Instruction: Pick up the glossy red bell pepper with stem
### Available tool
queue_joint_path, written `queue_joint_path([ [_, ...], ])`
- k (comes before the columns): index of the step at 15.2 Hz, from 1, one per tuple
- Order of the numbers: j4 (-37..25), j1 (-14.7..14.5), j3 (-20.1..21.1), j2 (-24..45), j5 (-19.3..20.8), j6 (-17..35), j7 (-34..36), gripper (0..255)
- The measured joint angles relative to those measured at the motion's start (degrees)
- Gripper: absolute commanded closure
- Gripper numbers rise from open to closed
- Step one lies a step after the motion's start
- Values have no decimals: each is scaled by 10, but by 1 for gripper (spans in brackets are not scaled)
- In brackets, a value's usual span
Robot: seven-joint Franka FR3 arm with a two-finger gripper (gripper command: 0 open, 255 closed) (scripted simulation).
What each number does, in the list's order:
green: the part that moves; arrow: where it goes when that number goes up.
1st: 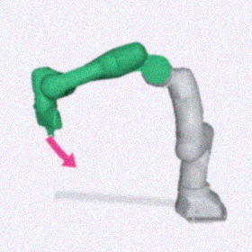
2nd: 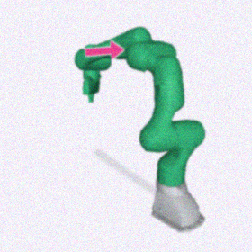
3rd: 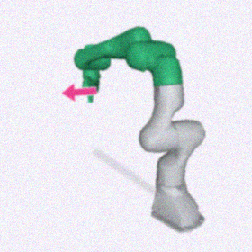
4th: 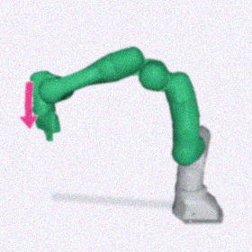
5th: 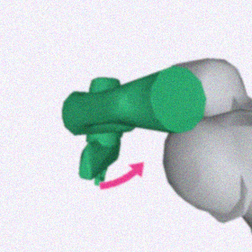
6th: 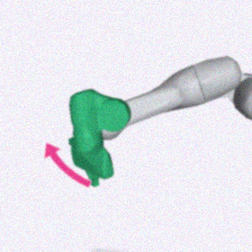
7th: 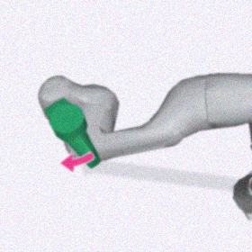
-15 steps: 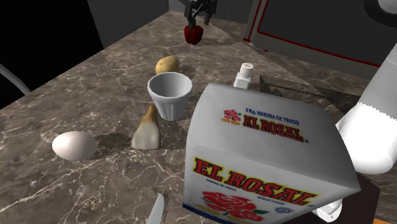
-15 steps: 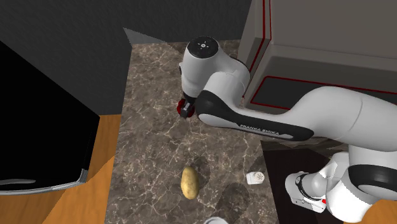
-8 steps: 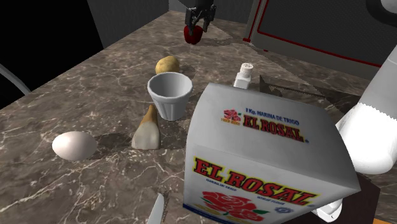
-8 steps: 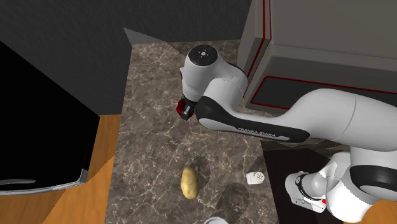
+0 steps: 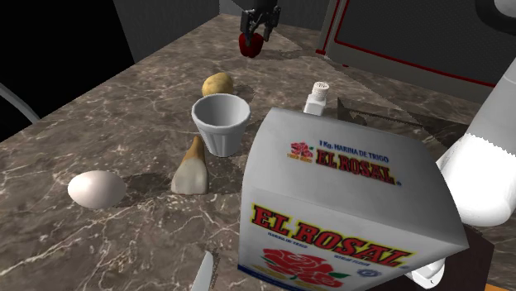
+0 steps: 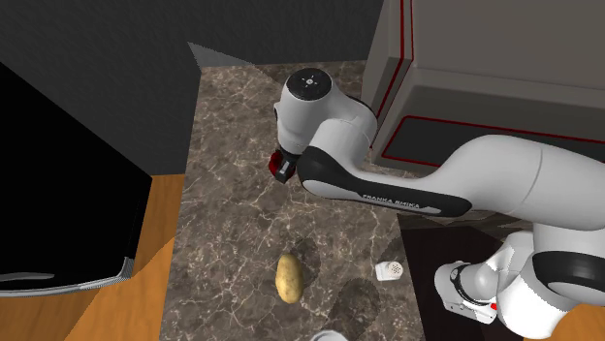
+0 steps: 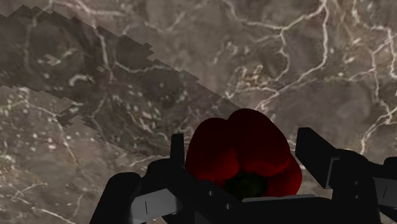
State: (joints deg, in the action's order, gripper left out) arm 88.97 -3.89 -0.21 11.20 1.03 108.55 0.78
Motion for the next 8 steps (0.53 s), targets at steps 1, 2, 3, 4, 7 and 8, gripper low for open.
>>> queue_joint_path([
  [1,-4,0,0,0,0,-4,0,255],
  [2,-9,0,0,1,0,-9,0,255],
  [3,-15,0,0,1,0,-16,0,255],
  [4,-22,0,0,1,0,-23,1,255],
  [7,-49,1,-1,4,0,-47,-2,255],
  [8,-59,0,0,5,0,-55,-1,255],
])
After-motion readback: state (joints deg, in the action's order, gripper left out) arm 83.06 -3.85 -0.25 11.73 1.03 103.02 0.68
